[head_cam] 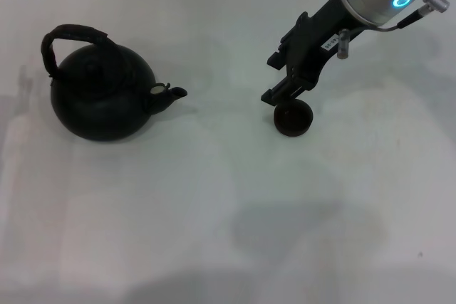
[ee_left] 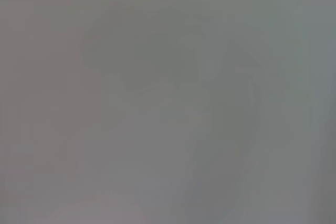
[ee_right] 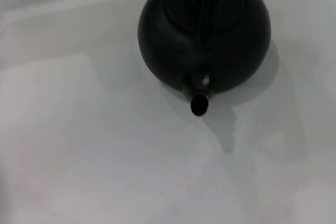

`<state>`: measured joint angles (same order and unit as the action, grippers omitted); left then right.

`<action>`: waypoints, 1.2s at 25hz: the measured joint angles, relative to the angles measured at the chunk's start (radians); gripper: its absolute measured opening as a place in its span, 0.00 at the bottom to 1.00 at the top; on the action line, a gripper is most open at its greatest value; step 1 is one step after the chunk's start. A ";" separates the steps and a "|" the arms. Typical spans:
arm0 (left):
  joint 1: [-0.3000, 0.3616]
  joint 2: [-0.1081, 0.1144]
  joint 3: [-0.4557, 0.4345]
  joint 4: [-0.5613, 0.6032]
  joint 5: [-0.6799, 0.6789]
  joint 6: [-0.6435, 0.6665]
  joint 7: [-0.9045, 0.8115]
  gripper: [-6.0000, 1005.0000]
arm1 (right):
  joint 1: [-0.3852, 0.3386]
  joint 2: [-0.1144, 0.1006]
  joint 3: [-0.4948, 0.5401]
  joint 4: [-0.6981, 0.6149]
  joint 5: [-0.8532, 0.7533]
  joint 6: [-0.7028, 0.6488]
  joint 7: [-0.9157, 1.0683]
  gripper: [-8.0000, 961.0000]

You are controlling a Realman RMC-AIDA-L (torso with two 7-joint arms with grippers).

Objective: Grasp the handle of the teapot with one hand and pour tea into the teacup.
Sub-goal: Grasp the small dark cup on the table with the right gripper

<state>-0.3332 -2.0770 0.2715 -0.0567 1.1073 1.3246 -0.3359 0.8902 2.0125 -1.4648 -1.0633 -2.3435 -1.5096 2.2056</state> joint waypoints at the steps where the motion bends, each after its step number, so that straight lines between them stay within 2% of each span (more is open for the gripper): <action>1: 0.000 0.000 0.000 0.000 0.000 0.000 0.000 0.64 | 0.000 0.000 0.000 0.000 0.000 0.000 0.000 0.71; 4: -0.002 0.000 0.000 0.000 0.000 0.000 0.000 0.64 | 0.008 0.000 -0.033 0.002 -0.026 0.001 0.003 0.71; 9: -0.007 0.000 0.000 0.000 0.000 0.000 0.000 0.64 | 0.020 0.003 -0.056 0.003 -0.046 0.012 0.004 0.81; 16: -0.009 0.002 0.000 0.000 -0.008 0.001 0.000 0.64 | 0.045 0.005 -0.072 0.051 -0.068 0.022 0.005 0.84; 23: -0.012 0.002 0.000 0.000 -0.020 0.001 0.000 0.64 | 0.071 0.012 -0.172 0.094 -0.074 0.094 0.028 0.87; 30: -0.011 0.003 0.000 0.001 -0.023 -0.004 0.000 0.64 | 0.080 0.014 -0.218 0.113 -0.074 0.118 0.058 0.88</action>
<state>-0.3438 -2.0739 0.2715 -0.0556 1.0845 1.3210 -0.3359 0.9706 2.0269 -1.6824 -0.9501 -2.4177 -1.3916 2.2640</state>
